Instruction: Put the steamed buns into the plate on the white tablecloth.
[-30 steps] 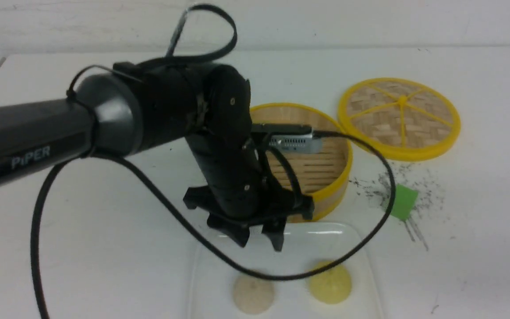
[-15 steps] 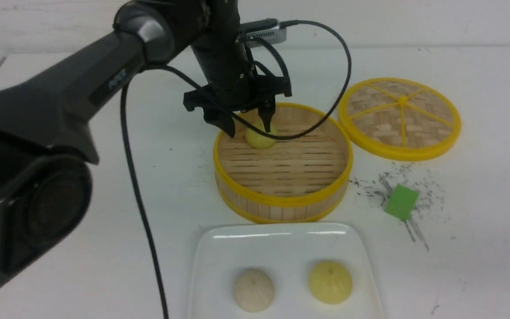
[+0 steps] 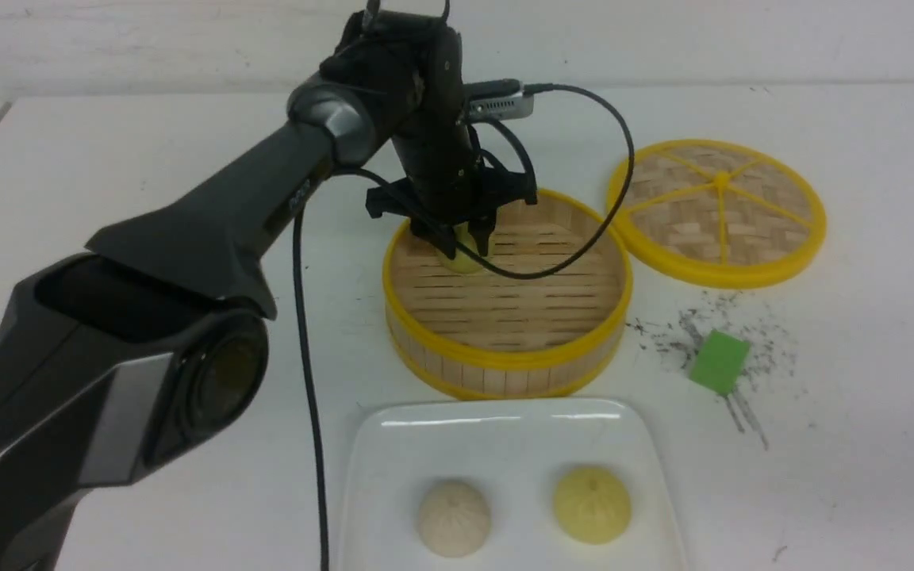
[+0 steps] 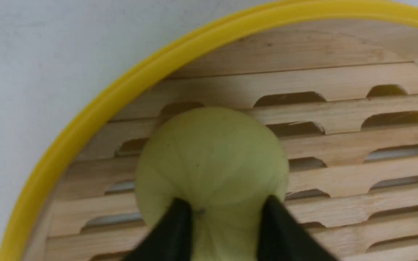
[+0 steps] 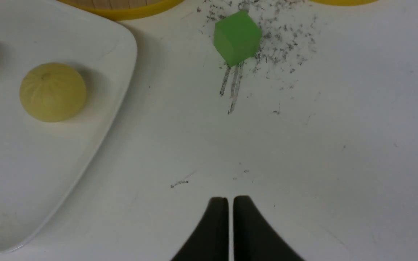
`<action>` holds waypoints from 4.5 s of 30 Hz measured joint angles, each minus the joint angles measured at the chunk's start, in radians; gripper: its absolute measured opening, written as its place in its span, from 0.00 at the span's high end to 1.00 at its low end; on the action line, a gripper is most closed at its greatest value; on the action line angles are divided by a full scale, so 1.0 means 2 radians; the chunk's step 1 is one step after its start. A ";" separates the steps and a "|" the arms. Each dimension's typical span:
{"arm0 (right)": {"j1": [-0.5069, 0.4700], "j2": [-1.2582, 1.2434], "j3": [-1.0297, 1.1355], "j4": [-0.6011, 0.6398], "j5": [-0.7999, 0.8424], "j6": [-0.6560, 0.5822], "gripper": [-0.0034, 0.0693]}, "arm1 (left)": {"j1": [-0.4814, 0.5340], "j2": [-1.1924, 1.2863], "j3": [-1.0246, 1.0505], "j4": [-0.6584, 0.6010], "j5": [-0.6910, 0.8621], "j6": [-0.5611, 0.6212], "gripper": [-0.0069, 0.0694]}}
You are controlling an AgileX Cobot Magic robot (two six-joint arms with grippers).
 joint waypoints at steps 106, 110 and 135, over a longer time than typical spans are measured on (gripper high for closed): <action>0.000 -0.254 0.081 0.335 -0.158 -0.239 0.96 | -0.245 -0.443 0.624 0.079 -0.151 -0.194 0.35; 0.000 -0.254 0.101 0.254 -0.183 -0.168 0.95 | -0.245 -0.443 0.624 0.079 -0.151 -0.198 0.37; 0.000 -0.255 0.109 0.217 -0.188 -0.135 0.94 | -0.245 -0.445 0.624 0.102 -0.123 -0.218 0.91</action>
